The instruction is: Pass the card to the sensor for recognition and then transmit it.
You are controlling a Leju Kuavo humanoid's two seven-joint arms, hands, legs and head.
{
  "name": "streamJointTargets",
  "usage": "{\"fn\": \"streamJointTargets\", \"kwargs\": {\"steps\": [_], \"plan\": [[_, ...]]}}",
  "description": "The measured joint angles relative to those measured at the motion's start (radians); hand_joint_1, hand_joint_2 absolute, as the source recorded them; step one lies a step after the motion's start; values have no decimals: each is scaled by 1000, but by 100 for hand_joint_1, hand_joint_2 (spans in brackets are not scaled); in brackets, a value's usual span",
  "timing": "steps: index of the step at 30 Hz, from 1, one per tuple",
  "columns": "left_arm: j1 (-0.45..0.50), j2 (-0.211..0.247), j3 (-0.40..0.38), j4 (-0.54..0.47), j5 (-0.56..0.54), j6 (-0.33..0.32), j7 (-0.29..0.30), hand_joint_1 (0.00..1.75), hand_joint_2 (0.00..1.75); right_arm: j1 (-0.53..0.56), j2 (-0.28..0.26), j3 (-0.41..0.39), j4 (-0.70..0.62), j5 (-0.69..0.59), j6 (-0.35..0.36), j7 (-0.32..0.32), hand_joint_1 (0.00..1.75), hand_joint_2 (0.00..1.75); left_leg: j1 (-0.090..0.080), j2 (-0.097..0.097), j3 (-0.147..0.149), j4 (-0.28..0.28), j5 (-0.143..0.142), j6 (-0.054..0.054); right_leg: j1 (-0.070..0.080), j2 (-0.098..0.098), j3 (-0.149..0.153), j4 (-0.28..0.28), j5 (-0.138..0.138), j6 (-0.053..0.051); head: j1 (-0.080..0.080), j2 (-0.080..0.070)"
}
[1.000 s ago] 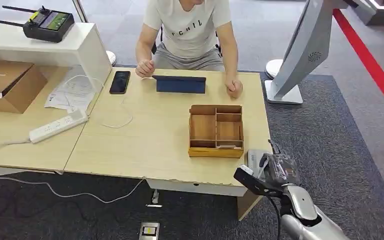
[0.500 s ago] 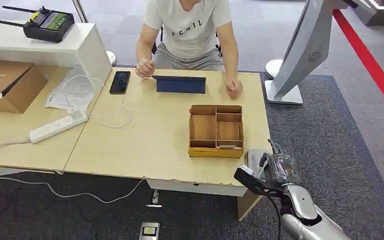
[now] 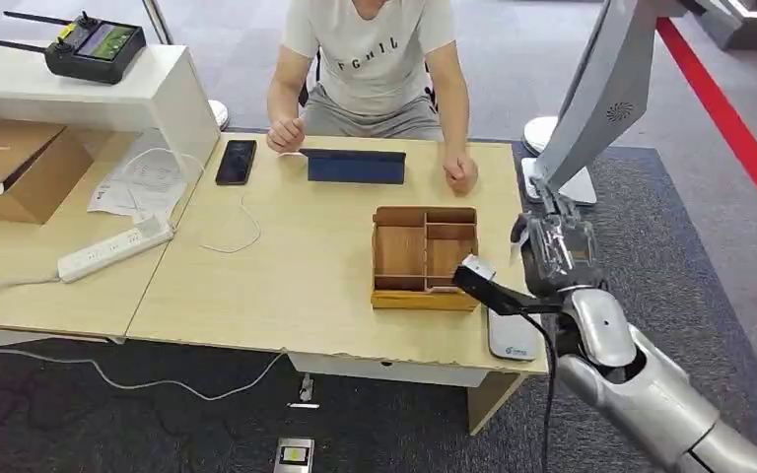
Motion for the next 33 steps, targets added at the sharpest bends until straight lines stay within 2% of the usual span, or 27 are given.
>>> {"fn": "streamJointTargets", "kwargs": {"steps": [3, 8, 11, 14, 17, 26, 33], "plan": [[-1, 2, 0, 0, -5, -4, -3, 0, 0, -73, 9, 9, -56, 39, 60, -3, 175, 175, 1, 0, -1, 0, 0, 0, 1, 0, 0, 0, 0, 0, 0, 0], [-2, 3, -1, 0, -7, -22, 11, 0, 0, -162, 32, 36, -109, 65, 105, -12, 175, 175, 1, 0, 0, 0, 0, 0, 1, 0, 0, 0, 0, 0, 0, 0], [-1, 5, -2, 0, -14, -36, 24, 0, 0, -174, 39, 43, -114, 75, 114, -21, 175, 175, 1, -1, -1, 0, 0, 0, 1, 0, 1, 0, 0, 0, 0, 0], [-2, 6, -4, 0, -18, -53, 24, 0, 0, -174, 54, 50, -112, 116, 155, -49, 175, 175, 1, -1, -1, 0, 0, 0, 1, 0, 1, 0, 0, 0, 0, 0], [-3, 7, -7, 0, -22, -55, 14, 0, 0, -174, 84, 68, -95, 163, 178, -64, 175, 175, 1, 0, -1, 0, 0, 0, 1, 0, 1, 0, 0, 0, 0, 0], [-5, 7, -19, 0, -33, -66, 39, 0, 0, -232, 223, 143, 123, 166, 138, -105, 175, 175, 3, -1, -1, 0, 0, -1, 3, 0, 0, 0, 0, 0, 0, 0], [-4, 7, -25, 0, -42, -79, 49, 0, 0, -318, 302, 179, 308, 169, 130, -111, 175, 175, 3, -1, -1, 0, 0, -1, 3, 0, 0, 0, 0, 0, 0, 0]]}}
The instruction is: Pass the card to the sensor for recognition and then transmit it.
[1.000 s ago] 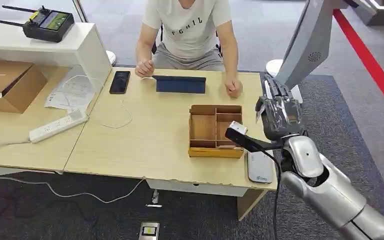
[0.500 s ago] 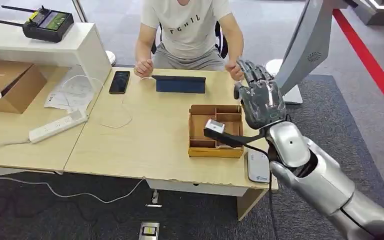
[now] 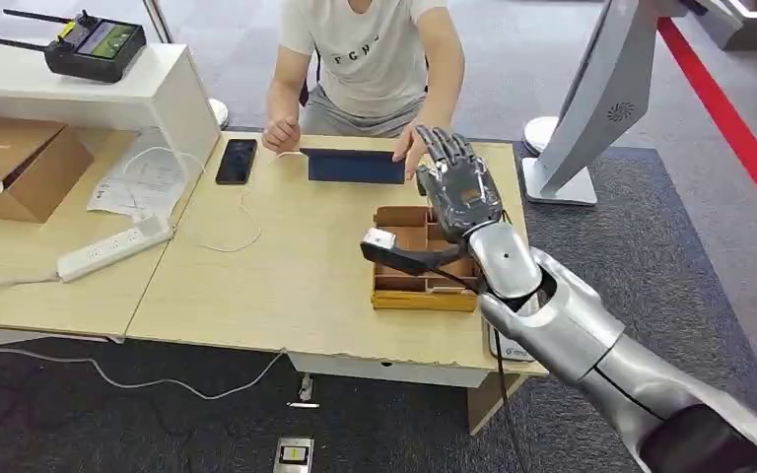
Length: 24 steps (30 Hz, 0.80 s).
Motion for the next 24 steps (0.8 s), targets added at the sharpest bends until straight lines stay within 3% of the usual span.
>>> {"fn": "streamJointTargets", "kwargs": {"steps": [18, 19, 24], "plan": [[2, 1, -8, 0, -7, -27, 13, 0, 0, -80, 103, 65, 289, 7, -37, -6, 175, 175, 0, 0, 0, 0, 0, 0, 0, 0, 0, 0, 0, 0, 0, 0], [2, 1, -10, 0, -7, -27, 16, 0, 0, -81, 106, 66, 296, 7, -39, -6, 0, 0, 0, 0, 0, 0, 0, 0, 0, 0, 0, 0, 0, 0, 0, 0], [3, 3, -17, 1, -5, -27, 36, 0, 0, -81, 120, 72, 333, 13, -56, -16, 0, 0, 0, 0, 0, 0, 0, 0, 0, 0, 0, 0, 0, 0, 0, 0]]}}
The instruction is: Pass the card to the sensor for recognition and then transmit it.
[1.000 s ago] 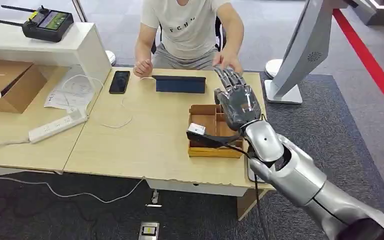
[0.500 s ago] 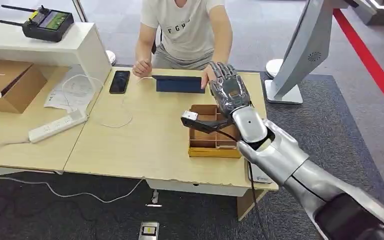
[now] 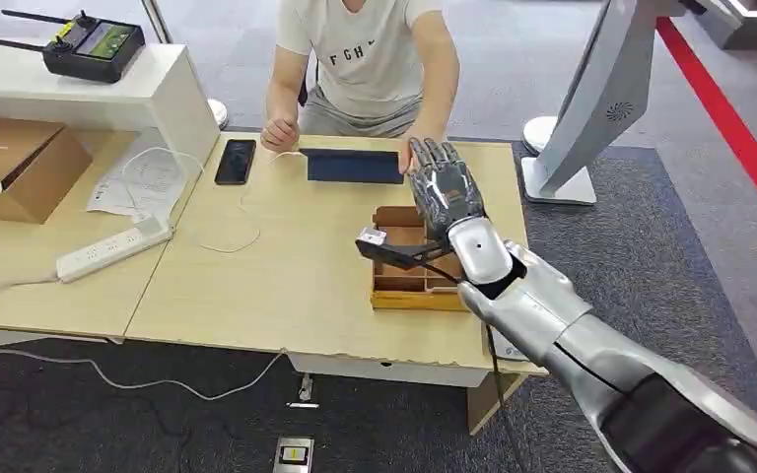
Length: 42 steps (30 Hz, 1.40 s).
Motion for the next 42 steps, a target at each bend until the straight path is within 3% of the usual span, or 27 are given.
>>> {"fn": "streamJointTargets", "kwargs": {"steps": [8, 14, 17, 21, 29, 30, 34, 37, 42], "plan": [[1, 1, 0, 1, 14, 5, 21, 0, 0, 1, 11, 8, 30, 35, -52, -37, 0, 0, 0, 0, 0, 0, 0, 0, 0, 0, 0, 0, 0, 0, 0, 0], [4, 1, 0, 2, 22, 19, 9, 0, 0, 36, -47, -26, -68, -4, -109, -27, 0, 0, 0, 0, 1, 1, 0, 0, 0, 0, 0, -1, 0, 0, 0, 0], [7, 1, 0, 2, 36, 23, -7, 0, 0, 105, -121, -82, -210, -69, -113, 19, 0, 0, 0, 0, 9, 2, 0, 0, 0, 0, 0, -2, 1, 0, 0, 0], [12, 1, 2, 2, 57, 40, -33, 0, 0, 244, -244, -187, -461, -168, -45, 104, 0, 0, 0, -1, 10, 3, -1, 1, 1, -1, 2, -4, 0, 0, -1, 0], [18, 1, 15, 4, 83, 79, -72, 0, 0, 516, -511, -401, -937, -199, 36, 261, 0, 0, 0, 0, 10, 3, -2, 2, 0, 1, 2, -5, 1, 1, 0, 0], [18, 1, 18, 4, 87, 85, -72, 0, 0, 549, -535, -424, -985, -202, 39, 276, 0, 175, 0, 0, 10, 3, -2, 2, 0, 2, 2, -5, 1, 1, -1, 0], [17, 0, 28, 5, 96, 107, -72, 0, 0, 661, -614, -498, -1172, -196, 44, 326, 0, 175, 1, 2, 10, 3, -2, 2, 1, 3, 2, -5, 1, 1, 0, 0], [15, -5, 32, 5, 105, 126, -68, 0, 0, 723, -636, -511, -1267, -172, 31, 350, 0, 175, 1, 2, 10, 3, -2, 2, 1, 3, 2, -5, 1, 1, 0, 0], [12, -19, 45, 5, 103, 145, -61, 0, 0, 785, -627, -495, -1328, -107, -117, 372, 0, 175, 2, 1, 9, 2, -2, 1, 1, 3, 2, -5, 1, 1, 0, 0]]}}
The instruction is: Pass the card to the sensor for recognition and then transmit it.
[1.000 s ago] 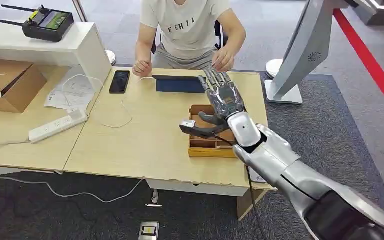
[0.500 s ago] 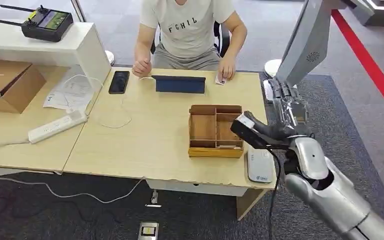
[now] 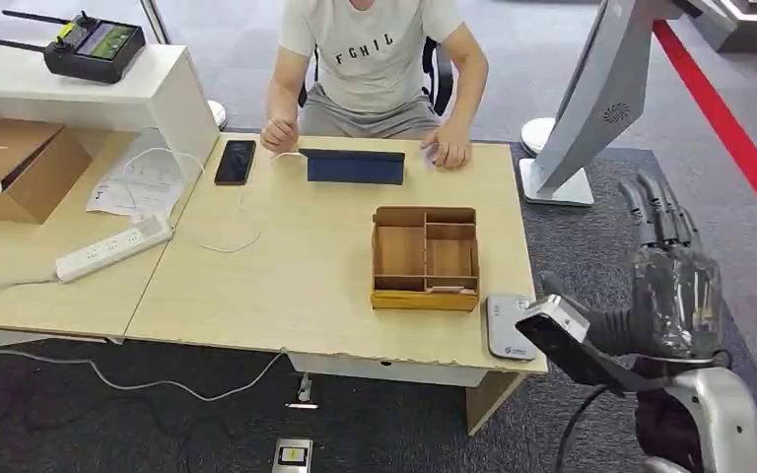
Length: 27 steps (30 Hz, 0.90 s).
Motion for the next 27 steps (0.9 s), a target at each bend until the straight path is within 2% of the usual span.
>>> {"fn": "streamJointTargets", "kwargs": {"steps": [4, 7, 14, 20, 27], "plan": [[-5, -11, 6, 0, 6, 6, 0, 0, 0, 18, 29, 27, 9, -10, -12, 10, 0, 175, 0, 0, 0, 0, 0, 0, 0, 0, 0, 0, 0, 0, 0, 0], [-7, -21, 8, 0, 14, 19, 1, 0, 0, 17, 62, 52, 30, -24, 12, 14, 0, 175, 0, 0, -1, 0, 0, 0, 0, 0, 0, 0, 0, 0, 0, 0], [-9, -35, 15, 0, 19, 29, 17, 0, 0, 5, 171, 98, 134, -37, 36, 14, 0, 175, 1, 0, -1, 0, 0, 0, 1, 0, 0, 0, 0, 0, 0, 0], [-9, -37, 16, 0, 15, 29, 27, 0, 0, 5, 243, 112, 212, 4, 20, 15, 0, 175, 2, 0, -1, 0, 0, 0, 2, 0, -1, 0, 0, 0, 0, 0], [-9, -40, 17, 0, 16, 31, 32, 0, 0, 3, 300, 114, 291, 42, 26, -7, 0, 175, 2, 0, -2, 0, 0, 0, 2, 0, -1, 0, 0, 0, 0, 0]]}}
